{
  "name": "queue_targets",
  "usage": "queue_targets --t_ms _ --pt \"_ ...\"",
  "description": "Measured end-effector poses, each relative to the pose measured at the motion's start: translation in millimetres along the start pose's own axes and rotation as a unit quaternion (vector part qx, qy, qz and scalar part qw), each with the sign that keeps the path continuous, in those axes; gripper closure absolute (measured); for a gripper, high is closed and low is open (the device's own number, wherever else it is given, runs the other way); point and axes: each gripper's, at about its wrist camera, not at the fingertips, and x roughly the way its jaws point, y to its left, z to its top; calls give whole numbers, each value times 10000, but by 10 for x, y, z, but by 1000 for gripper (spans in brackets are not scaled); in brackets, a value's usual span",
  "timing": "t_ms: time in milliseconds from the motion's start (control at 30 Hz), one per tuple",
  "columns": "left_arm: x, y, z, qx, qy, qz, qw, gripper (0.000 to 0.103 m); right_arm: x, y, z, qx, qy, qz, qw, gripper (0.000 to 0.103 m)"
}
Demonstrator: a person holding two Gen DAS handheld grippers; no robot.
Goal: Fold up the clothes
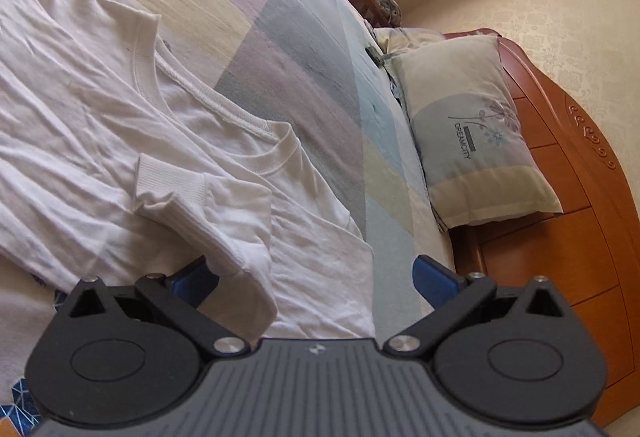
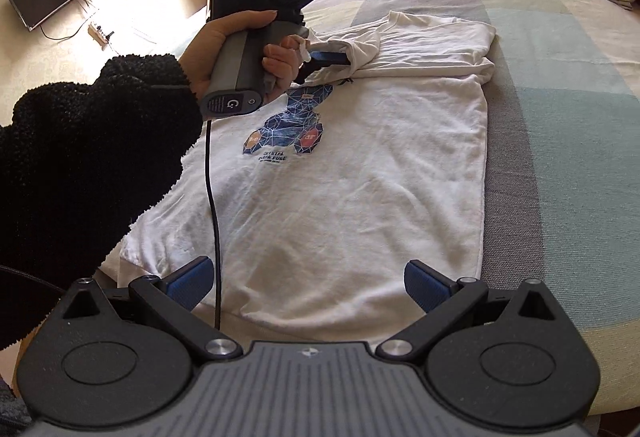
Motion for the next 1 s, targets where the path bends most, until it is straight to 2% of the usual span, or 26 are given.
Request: queue_targets --t_ms 100,167,267,400,533,700,1000 --pt "52 -4 100 -182 -133 3 9997 1 -10 -6 5 10 -30 -12 10000 0" --pt "120 -88 100 -98 -114 -44 9999 1 -10 2 7 0 -35 6 10000 0" --pt "245 -303 35 226 49 -329 9992 1 14 6 -3 12 21 19 10000 0" --pt "410 -598 -88 687 520 -780 9932 1 49 2 -12 50 108 -56 9999 0" --pt "405 -766 -165 1248 735 -853 9858 1 39 10 -19 40 113 -140 9998 0" --pt "51 -608 -46 1520 558 -475 9857 1 18 23 -23 27 86 -191 9998 0" --pt "-1045 -88 374 1621 -134 557 9851 1 82 35 51 -170 -268 -99 9994 0"
